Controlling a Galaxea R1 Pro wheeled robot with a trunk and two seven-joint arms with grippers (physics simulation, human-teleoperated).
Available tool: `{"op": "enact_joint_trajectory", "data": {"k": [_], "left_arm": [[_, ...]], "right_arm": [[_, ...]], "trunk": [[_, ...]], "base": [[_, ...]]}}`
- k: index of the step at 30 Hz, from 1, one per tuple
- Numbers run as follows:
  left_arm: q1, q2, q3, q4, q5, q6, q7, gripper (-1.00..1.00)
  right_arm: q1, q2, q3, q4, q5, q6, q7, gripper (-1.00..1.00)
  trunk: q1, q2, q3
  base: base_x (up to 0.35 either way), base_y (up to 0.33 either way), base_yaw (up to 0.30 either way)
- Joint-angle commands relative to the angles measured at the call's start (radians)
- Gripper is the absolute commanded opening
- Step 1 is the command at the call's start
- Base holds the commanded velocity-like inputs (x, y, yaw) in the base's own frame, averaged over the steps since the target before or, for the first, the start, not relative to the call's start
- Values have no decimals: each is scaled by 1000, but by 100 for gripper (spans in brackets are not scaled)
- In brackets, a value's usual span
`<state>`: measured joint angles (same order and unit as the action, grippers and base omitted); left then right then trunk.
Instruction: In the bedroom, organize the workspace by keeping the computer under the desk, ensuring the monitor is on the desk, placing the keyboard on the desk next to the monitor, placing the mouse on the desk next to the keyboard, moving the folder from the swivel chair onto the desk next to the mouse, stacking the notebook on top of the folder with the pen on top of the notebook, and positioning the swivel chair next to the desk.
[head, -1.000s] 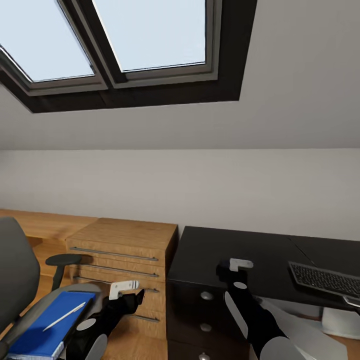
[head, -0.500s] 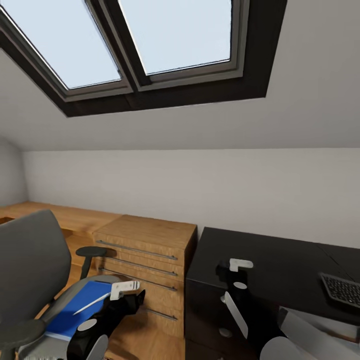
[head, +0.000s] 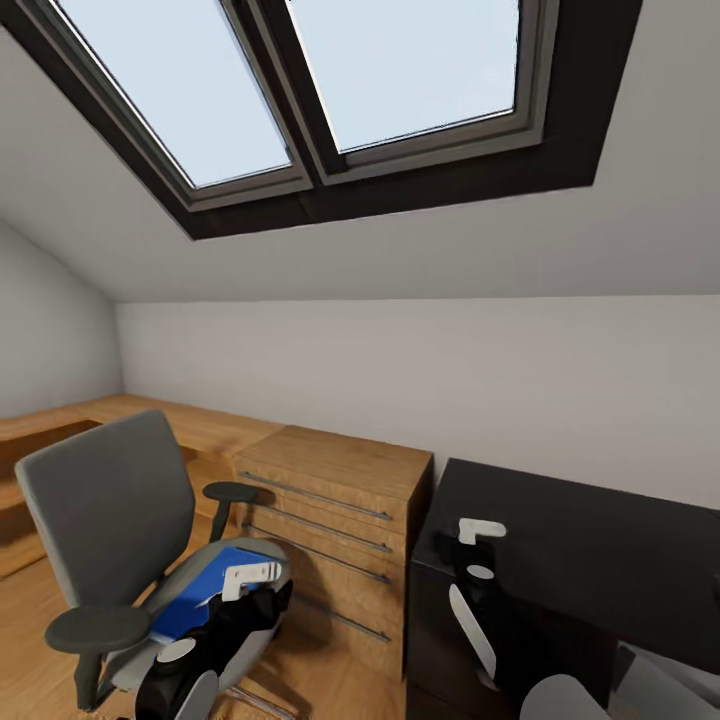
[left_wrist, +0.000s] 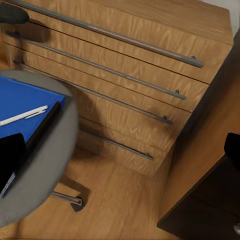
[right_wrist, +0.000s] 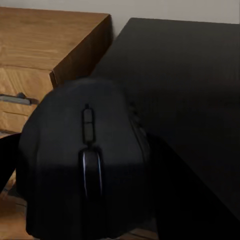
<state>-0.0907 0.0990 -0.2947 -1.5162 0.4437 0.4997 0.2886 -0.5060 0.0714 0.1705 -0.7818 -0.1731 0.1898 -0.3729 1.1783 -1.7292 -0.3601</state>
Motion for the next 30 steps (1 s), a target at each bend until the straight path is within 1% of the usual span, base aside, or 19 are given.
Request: {"op": "enact_joint_trajectory", "data": {"k": [1, 8, 18, 24, 30], "left_arm": [[-1, 1, -3, -1, 10, 2, 10, 100], [-1, 1, -3, -1, 11, 2, 10, 100], [-1, 1, -16, -1, 11, 2, 10, 100], [-1, 1, -17, -1, 10, 2, 11, 100], [-1, 1, -17, -1, 11, 2, 11, 100]], "right_arm": [[0, -1, 4, -2, -11, 3, -8, -100], [0, -2, 3, -2, -12, 4, -8, -100], [1, -4, 1, -2, -14, -2, -8, -100], [1, -5, 0, -2, -15, -3, -10, -100], [1, -6, -1, -2, -14, -4, -12, -100]], "trunk": [[0, -1, -1], [0, -1, -1], [0, -1, -1], [0, -1, -1], [0, -1, -1]], "base": [[0, 0, 273], [0, 0, 237], [22, 0, 36], [260, -44, 1], [281, -156, 0]]}}
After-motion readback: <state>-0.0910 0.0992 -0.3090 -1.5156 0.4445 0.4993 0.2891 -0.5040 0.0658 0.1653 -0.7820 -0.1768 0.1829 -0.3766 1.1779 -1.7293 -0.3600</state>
